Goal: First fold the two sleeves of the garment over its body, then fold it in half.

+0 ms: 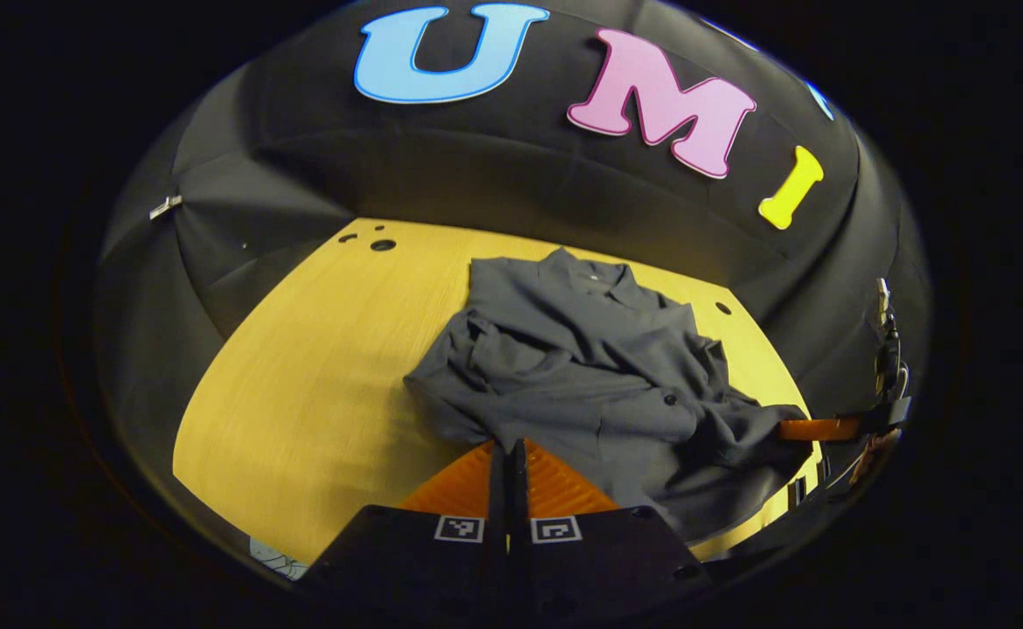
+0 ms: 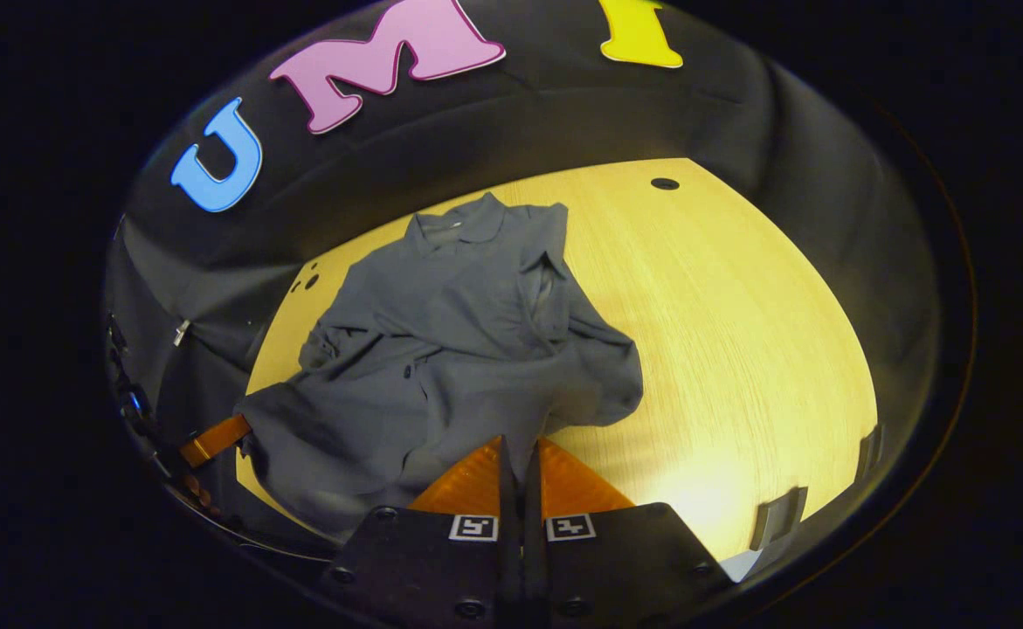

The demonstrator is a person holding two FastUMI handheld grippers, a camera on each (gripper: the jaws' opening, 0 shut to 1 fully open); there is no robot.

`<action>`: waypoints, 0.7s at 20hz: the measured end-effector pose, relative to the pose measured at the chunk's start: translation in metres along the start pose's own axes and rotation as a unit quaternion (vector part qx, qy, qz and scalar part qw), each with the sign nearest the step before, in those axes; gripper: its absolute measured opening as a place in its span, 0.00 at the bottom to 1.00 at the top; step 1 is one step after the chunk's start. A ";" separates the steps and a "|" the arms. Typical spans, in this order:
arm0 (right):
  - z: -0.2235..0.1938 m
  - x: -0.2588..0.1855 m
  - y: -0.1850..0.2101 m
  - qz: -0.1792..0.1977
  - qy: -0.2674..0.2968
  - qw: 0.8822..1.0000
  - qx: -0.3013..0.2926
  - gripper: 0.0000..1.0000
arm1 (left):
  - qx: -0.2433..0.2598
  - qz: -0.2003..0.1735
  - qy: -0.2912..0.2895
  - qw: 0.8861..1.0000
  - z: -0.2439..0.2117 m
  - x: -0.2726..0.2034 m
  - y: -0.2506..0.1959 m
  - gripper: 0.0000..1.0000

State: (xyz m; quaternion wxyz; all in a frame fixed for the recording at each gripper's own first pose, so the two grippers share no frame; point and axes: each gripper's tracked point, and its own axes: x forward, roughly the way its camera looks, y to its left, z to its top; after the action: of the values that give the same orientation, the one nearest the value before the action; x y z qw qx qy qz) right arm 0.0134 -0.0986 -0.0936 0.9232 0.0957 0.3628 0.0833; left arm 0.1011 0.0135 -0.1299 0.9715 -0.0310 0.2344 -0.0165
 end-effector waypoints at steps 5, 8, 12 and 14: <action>0.049 0.003 -0.003 -0.002 -0.036 0.999 -0.039 0.05 | -0.002 0.009 -0.031 0.999 0.047 0.012 -0.001 0.05; 0.076 0.010 0.002 0.005 -0.053 0.998 -0.044 0.05 | -0.004 0.011 -0.046 0.999 0.072 0.023 -0.001 0.05; 0.113 0.024 0.010 0.015 -0.074 0.996 -0.057 0.05 | -0.003 0.020 -0.067 0.998 0.106 0.039 0.002 0.05; 0.129 0.032 0.012 0.019 -0.081 0.995 -0.062 0.05 | -0.003 0.021 -0.074 0.997 0.123 0.050 0.002 0.05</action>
State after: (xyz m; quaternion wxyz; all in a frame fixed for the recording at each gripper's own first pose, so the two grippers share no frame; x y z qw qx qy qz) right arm 0.1237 -0.0946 -0.0187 0.9519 0.0517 0.2791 0.1155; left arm 0.2019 0.0194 -0.0439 0.9863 -0.0300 0.1620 0.0074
